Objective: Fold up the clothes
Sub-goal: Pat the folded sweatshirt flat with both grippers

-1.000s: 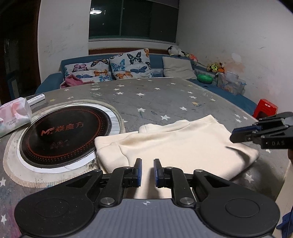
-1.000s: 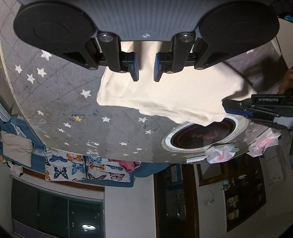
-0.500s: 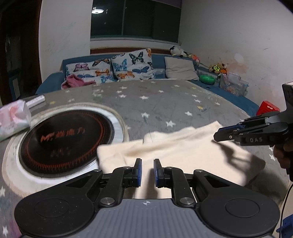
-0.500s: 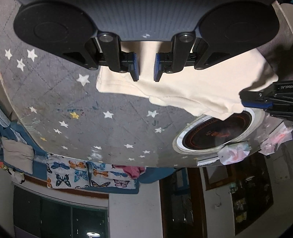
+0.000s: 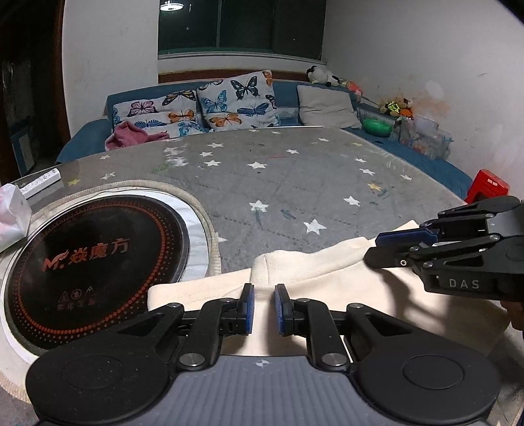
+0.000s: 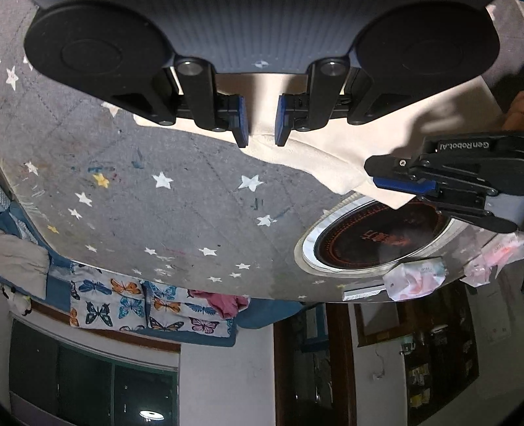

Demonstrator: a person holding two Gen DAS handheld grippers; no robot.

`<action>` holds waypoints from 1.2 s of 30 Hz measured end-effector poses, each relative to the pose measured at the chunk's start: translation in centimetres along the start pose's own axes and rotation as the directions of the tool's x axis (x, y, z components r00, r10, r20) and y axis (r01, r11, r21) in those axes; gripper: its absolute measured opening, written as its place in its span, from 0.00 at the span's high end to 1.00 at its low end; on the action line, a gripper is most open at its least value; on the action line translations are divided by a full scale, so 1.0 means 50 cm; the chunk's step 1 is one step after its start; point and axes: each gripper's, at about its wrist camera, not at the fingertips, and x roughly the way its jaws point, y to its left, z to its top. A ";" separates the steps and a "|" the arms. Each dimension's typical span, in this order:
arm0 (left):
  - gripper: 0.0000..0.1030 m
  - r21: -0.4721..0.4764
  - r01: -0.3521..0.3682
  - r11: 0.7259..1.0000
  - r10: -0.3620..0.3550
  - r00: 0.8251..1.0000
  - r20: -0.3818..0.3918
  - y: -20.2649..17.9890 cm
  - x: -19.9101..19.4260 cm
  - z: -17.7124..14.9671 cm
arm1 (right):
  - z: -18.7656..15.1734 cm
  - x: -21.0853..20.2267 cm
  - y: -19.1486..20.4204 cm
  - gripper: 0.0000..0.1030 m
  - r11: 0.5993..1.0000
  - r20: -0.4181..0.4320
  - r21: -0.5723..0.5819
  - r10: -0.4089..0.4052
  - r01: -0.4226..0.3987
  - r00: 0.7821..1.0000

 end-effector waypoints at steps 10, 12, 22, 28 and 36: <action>0.70 -0.004 -0.002 1.000 0.002 1.000 0.011 -0.015 -0.025 0.000 | -0.008 -0.049 0.019 0.78 1.000 0.023 0.001 0.001 -0.001 1.000; 0.65 -0.006 -0.006 1.000 0.006 1.000 0.015 -0.018 -0.033 -0.001 | -0.011 -0.059 0.026 0.69 1.000 0.026 -0.006 0.002 -0.002 1.000; 0.52 -0.025 -0.029 0.999 0.029 0.999 0.017 -0.023 -0.064 -0.013 | -0.037 -0.093 0.064 0.55 0.999 0.027 -0.043 0.006 -0.005 1.000; 0.50 -0.042 -0.037 0.998 0.038 0.999 0.028 -0.018 -0.097 -0.032 | -0.062 -0.121 0.076 0.51 0.999 0.028 -0.038 0.002 -0.001 1.000; 0.48 -0.065 -0.046 0.997 0.049 0.998 0.050 -0.017 -0.149 -0.076 | -0.098 -0.165 0.100 0.49 0.999 0.049 -0.045 -0.012 0.014 0.999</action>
